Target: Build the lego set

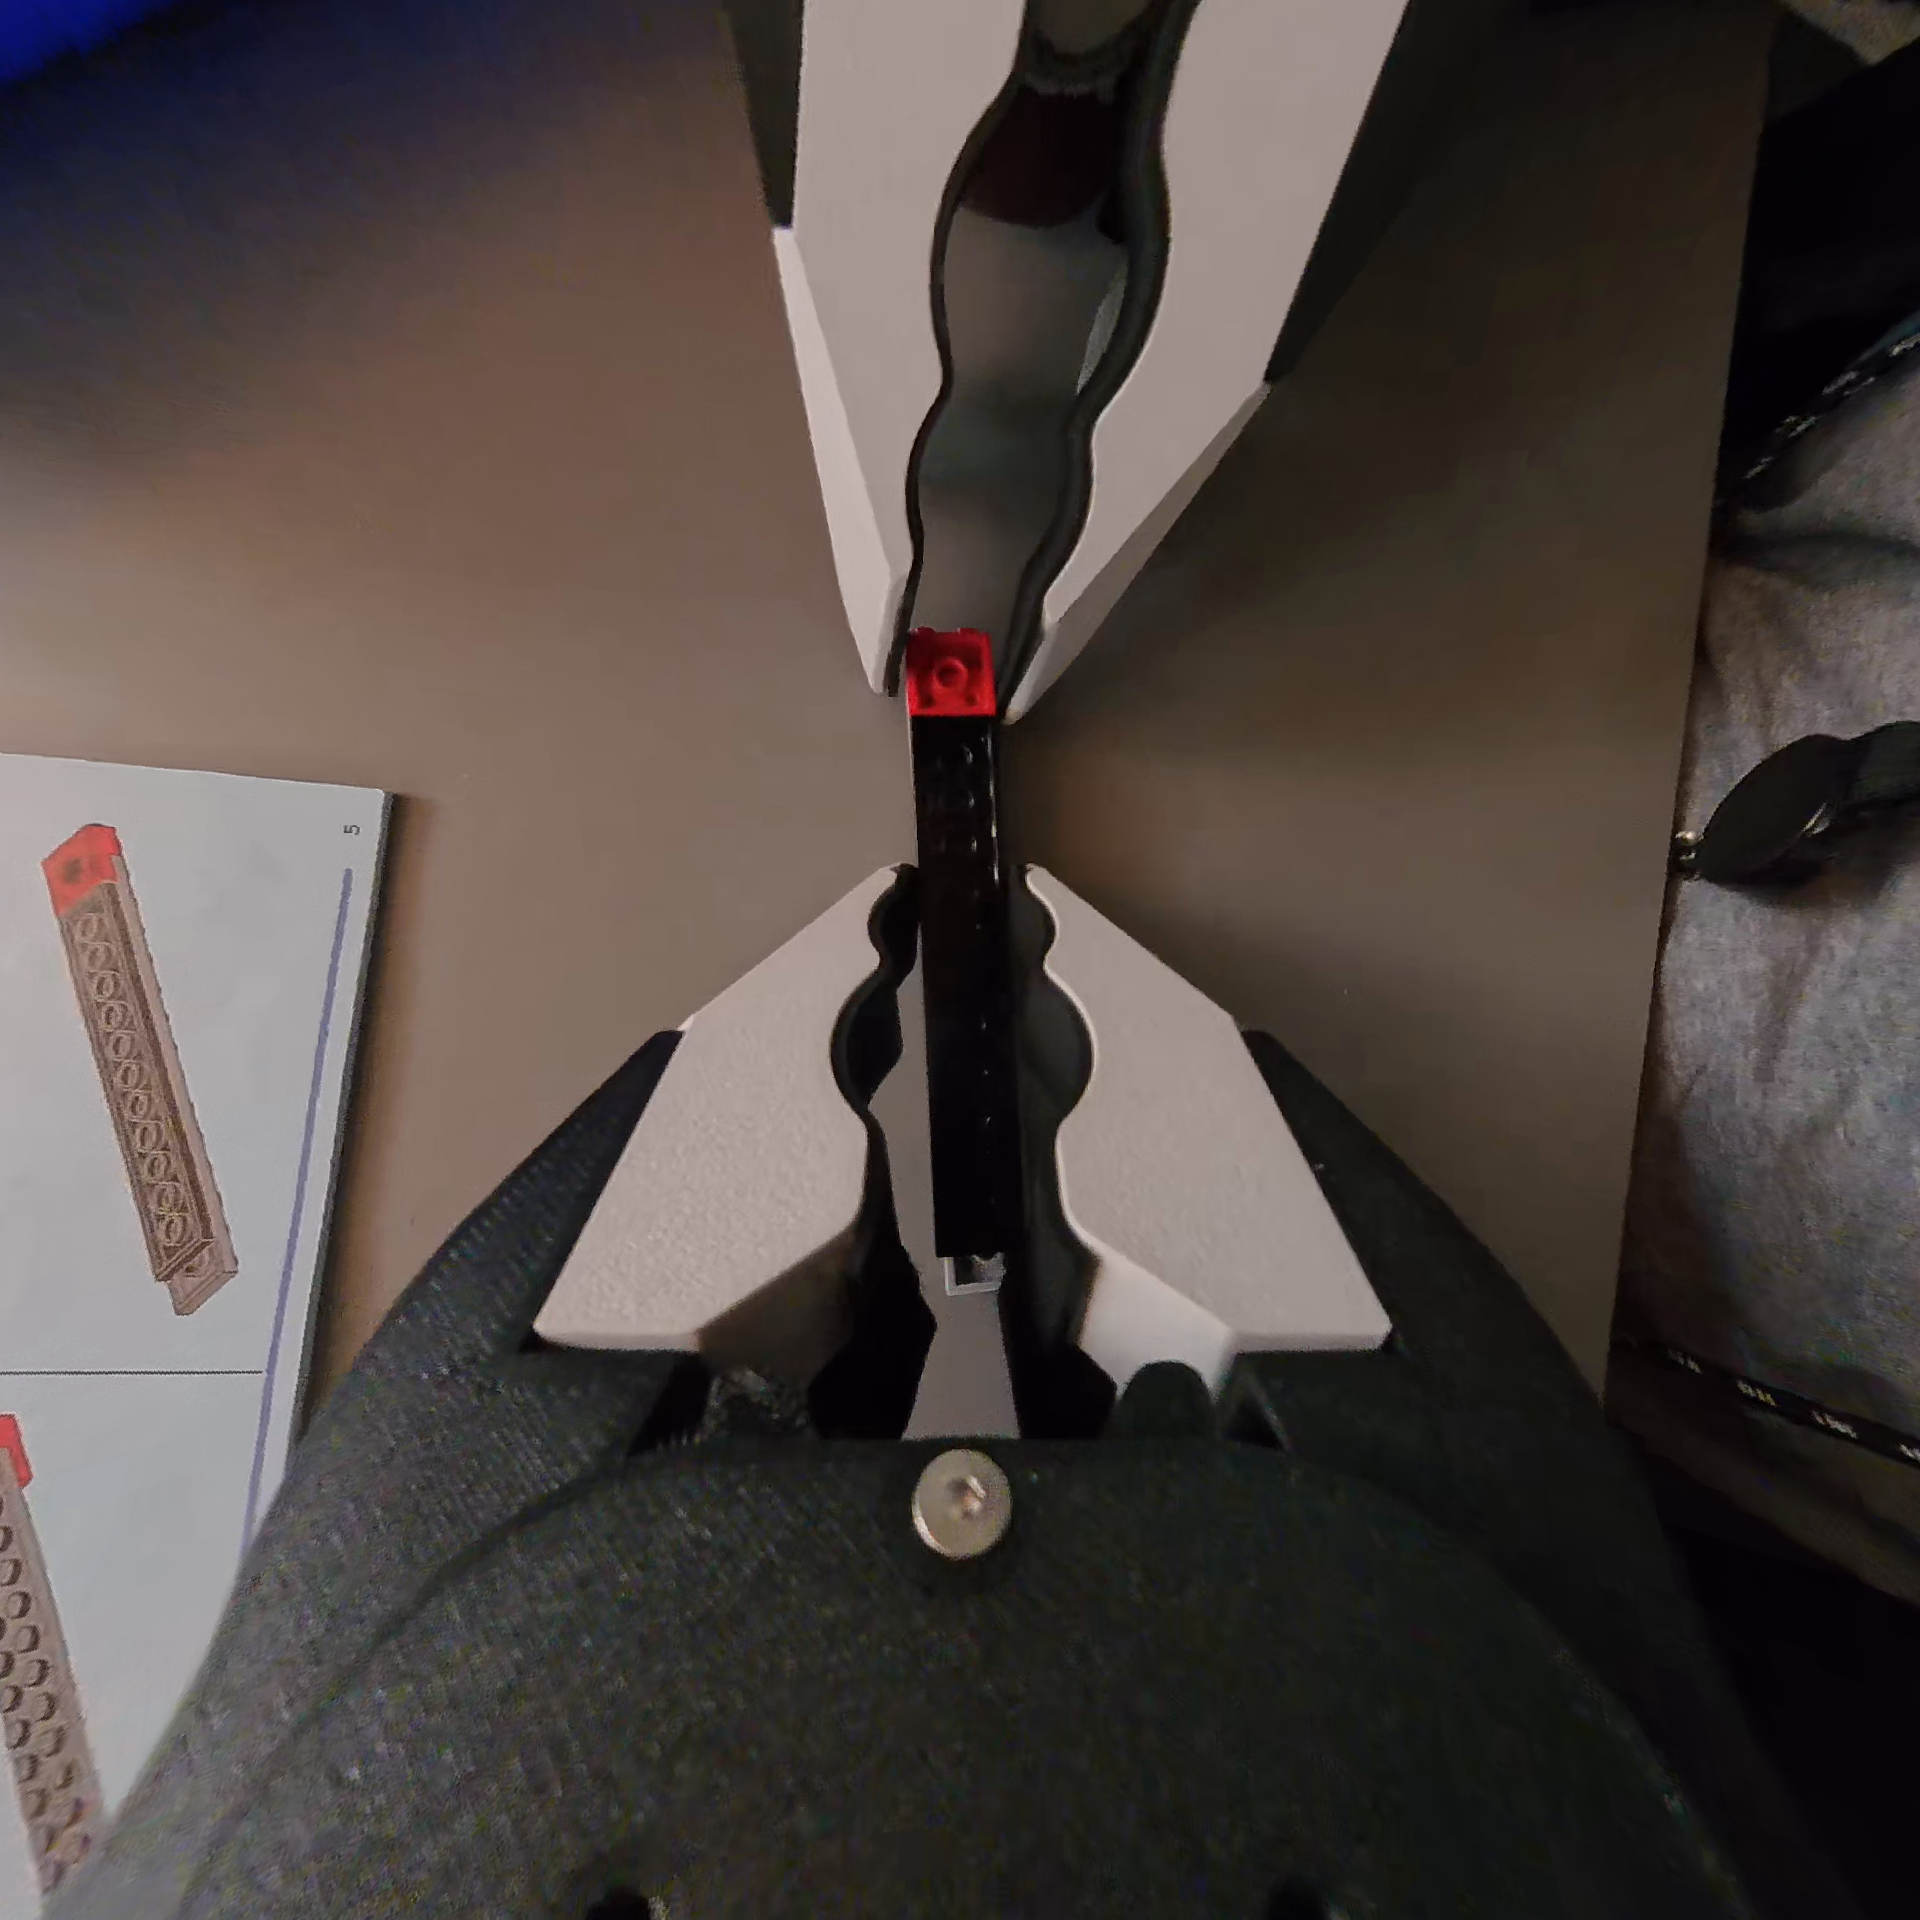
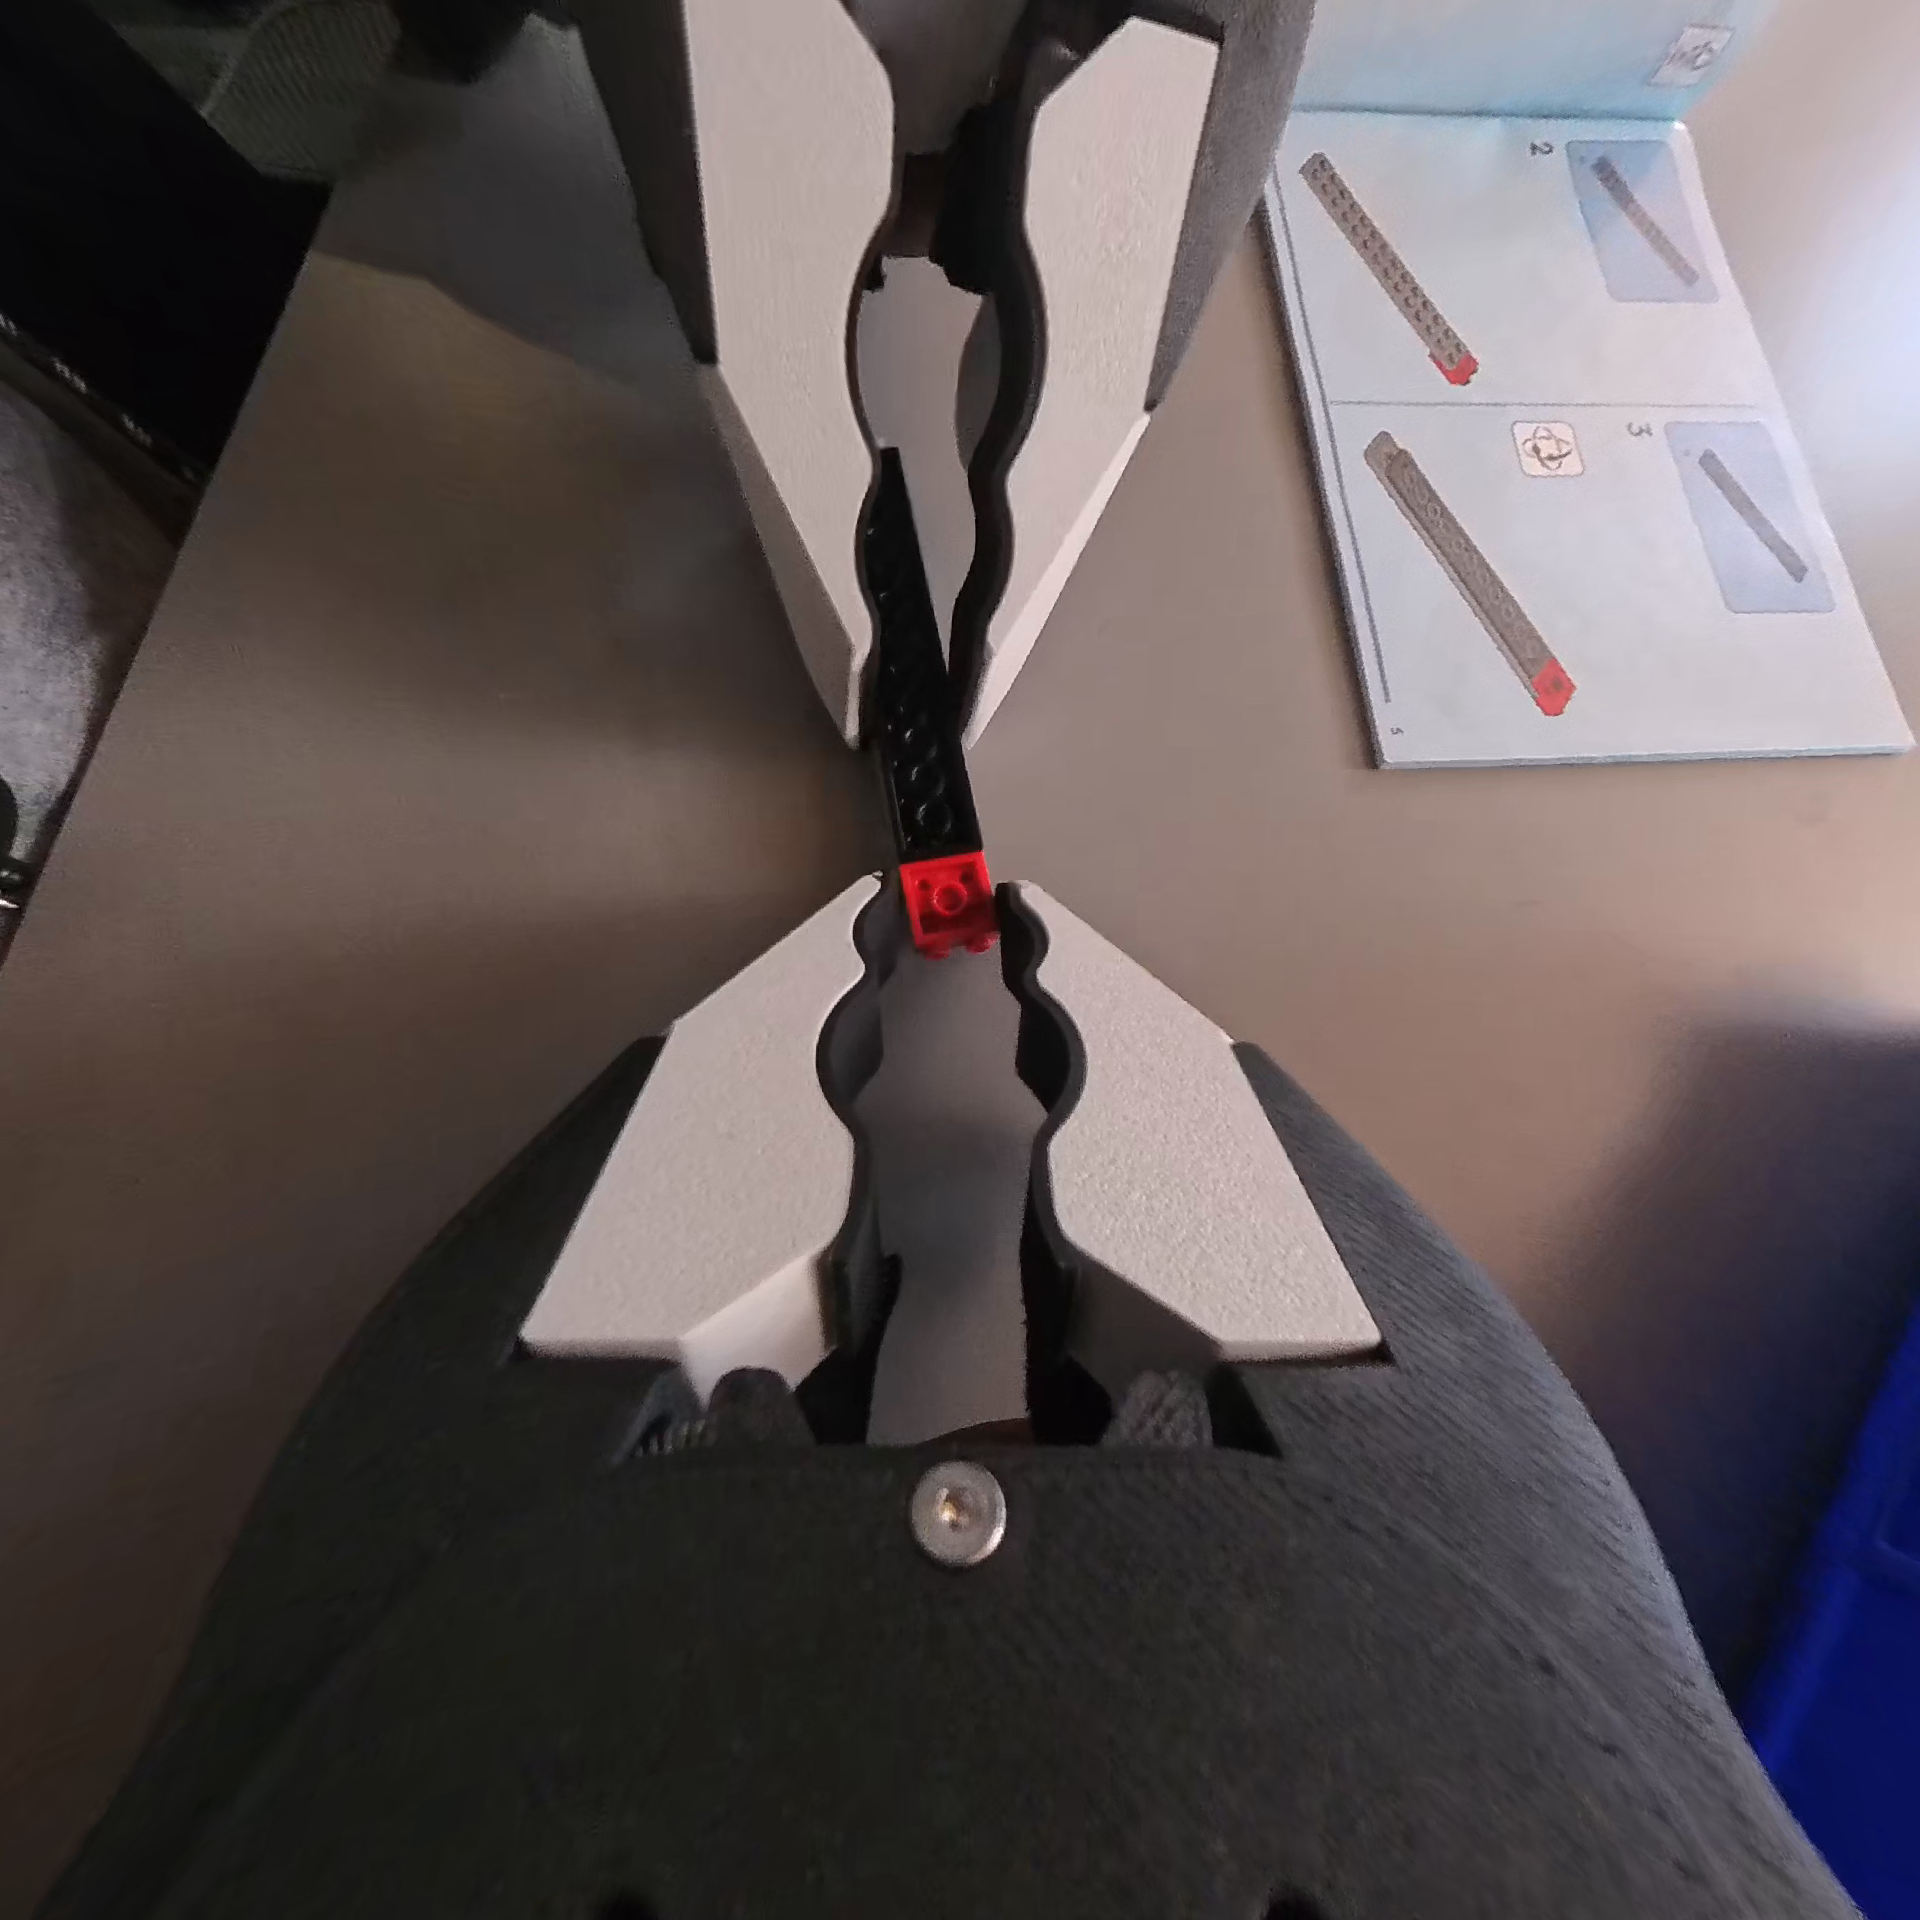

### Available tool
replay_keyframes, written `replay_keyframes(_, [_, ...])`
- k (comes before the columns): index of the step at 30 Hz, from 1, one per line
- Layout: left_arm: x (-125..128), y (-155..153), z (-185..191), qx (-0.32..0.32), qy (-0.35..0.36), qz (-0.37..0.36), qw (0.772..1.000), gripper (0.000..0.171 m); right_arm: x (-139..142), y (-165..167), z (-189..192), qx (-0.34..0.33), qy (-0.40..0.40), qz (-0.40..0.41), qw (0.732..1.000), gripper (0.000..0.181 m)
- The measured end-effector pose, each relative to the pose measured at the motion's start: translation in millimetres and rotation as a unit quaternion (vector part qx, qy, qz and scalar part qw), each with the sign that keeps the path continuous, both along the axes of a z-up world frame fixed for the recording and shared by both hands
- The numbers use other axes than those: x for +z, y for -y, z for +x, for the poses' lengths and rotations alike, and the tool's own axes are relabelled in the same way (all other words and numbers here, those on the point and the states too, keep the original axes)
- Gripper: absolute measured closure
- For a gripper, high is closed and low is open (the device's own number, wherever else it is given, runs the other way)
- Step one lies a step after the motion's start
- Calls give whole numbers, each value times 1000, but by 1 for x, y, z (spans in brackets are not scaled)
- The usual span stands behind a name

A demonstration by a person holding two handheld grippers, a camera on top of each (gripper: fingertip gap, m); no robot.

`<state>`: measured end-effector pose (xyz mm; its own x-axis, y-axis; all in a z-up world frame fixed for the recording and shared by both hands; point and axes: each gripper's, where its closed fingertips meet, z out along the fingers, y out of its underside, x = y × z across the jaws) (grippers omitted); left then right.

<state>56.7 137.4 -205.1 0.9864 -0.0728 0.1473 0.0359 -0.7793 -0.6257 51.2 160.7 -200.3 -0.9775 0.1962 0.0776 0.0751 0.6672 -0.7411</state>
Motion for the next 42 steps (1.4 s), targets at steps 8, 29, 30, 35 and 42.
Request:
replay_keyframes(8, [10,-4,-8,44,112,51,991,156,18,-8,-8,-2,-63,-46,997,148])
replay_keyframes(29, [56,-7,31,-42,397,129,908,156,59,12,26,121,-215,-149,958,146])
replay_keyframes(30, [56,-7,33,-47,403,128,905,156,60,13,28,126,-217,-151,956,148])
replay_keyframes(35, [61,-4,43,-77,430,120,892,156,63,16,36,142,-216,-156,953,165])
replay_keyframes(42, [66,-4,36,-71,435,142,886,154,64,14,33,130,-208,-170,955,169])
